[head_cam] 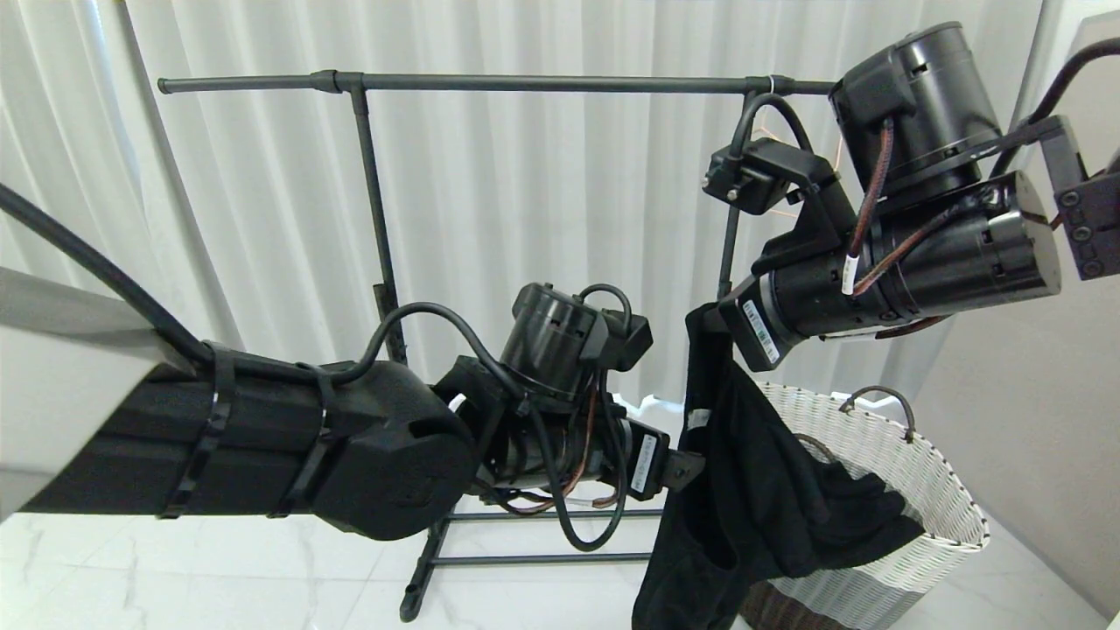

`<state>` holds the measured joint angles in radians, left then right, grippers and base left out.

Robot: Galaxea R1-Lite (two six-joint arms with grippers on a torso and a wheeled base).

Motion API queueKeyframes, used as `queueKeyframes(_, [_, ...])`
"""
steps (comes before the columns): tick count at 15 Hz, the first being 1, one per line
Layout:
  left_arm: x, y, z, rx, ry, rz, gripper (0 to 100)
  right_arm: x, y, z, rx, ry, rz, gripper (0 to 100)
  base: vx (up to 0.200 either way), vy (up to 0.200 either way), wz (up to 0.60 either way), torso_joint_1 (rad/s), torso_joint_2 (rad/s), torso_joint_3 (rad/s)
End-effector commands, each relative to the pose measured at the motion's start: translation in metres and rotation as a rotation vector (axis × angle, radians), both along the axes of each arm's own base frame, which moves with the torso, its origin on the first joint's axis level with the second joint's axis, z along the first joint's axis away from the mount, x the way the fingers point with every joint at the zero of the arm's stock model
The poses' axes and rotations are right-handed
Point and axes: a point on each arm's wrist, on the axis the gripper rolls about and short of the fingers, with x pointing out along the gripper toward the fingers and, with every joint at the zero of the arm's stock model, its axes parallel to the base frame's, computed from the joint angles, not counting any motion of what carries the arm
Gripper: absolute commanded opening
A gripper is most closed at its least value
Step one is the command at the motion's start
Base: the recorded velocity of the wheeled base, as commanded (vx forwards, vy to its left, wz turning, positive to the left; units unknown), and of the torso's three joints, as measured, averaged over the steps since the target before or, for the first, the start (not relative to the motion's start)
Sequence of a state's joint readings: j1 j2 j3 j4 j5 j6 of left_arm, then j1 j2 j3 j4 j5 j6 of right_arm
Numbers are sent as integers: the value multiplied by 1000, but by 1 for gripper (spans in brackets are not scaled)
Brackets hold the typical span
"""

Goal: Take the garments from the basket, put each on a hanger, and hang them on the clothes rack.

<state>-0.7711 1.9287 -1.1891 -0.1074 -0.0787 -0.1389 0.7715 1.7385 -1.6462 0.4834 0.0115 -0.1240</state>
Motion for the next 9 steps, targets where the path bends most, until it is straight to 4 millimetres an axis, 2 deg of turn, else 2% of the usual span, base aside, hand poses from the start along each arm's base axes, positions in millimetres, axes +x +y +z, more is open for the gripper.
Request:
queueKeyframes(1, [4,0,-9,10,28,19,100,0,-1,1,5,0,5,0,0,0,0,0,0,0])
queueKeyframes(4, [12,0,-28,57,49,64,100,-1,-1,2,13,3,16,0,0,0,0,0,0,0])
queueKeyframes(6, [11,2,-42,104,69,86,100,-1,-2,3,16,0,15,0,0,0,0,0,0,0])
queueKeyframes(9, [6,9,-51,139,91,99,100,-2,-3,4,18,-4,13,0,0,0,0,0,0,0])
